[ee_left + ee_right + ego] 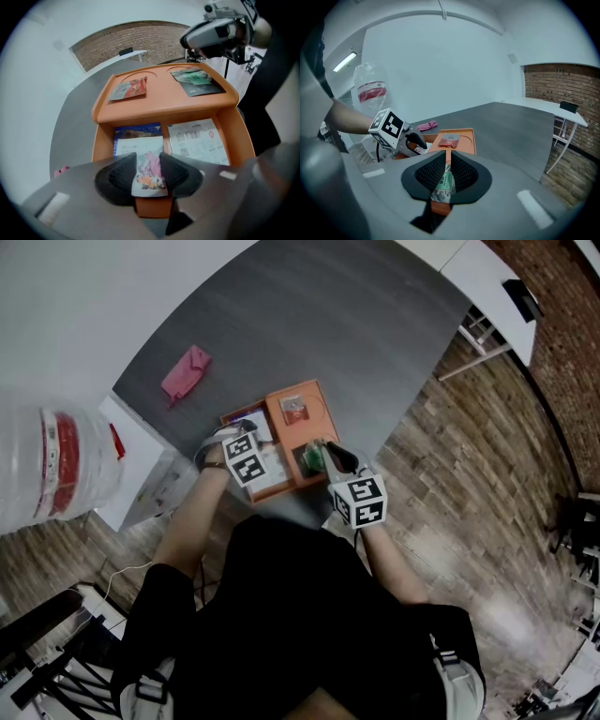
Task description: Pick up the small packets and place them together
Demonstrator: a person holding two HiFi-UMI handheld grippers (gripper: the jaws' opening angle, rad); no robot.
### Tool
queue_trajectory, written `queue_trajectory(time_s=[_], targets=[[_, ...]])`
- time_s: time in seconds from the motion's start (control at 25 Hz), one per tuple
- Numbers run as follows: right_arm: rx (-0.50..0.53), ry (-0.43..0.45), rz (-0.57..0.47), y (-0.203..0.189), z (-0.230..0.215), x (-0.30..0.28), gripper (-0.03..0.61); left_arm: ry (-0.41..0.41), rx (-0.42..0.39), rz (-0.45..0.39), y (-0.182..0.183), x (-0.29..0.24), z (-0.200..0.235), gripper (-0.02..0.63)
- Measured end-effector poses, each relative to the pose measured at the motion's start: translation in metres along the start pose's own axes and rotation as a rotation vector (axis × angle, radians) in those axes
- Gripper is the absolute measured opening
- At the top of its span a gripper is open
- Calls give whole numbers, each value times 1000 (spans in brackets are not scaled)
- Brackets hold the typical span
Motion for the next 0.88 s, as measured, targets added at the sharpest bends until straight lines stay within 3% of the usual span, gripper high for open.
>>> queue_trajectory(time_s=[0.44,0.88], targets=[[27,28,2,4,1,-4,35,53,33,-63,-3,15,-1,42],[78,87,-9,10,7,-7,34,148,132,-178,-5,58,-5,28]])
Point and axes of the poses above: the fingertips, and each gripper's own axes: x backward along the fingers, z to its left, y out of its top, the point moved 10 cm from there along x, backward along the fingers, and after that the axes turned 10 degrees about z, right-handed, at the moved point
